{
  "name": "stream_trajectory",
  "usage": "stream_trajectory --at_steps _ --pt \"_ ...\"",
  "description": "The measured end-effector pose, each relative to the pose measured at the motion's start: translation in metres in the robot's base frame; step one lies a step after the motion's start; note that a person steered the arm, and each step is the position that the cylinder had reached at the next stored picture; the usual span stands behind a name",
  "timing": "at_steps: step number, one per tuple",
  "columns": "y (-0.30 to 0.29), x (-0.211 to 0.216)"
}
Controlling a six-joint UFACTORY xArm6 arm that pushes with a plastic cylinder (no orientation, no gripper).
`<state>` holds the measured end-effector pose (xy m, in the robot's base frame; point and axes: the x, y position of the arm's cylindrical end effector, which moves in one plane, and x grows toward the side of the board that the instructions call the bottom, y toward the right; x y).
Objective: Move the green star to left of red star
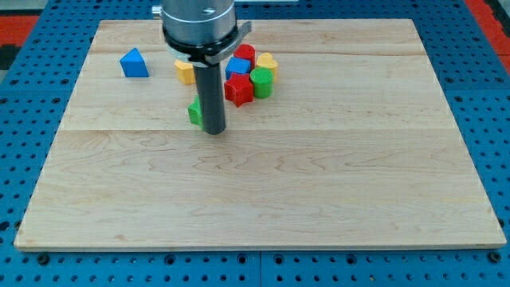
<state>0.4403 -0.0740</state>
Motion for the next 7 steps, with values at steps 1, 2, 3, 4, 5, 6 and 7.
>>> stream_trajectory --at_steps 1,2,3,4,5,6,7 --pt "-0.031 -0.009" --pt "-0.035 -0.030" --pt "-0.023 -0.051" --pt "-0.022 -0.061" --pt "-0.022 -0.061" --pt "-0.022 -0.062" --pt "-0.022 -0.062"
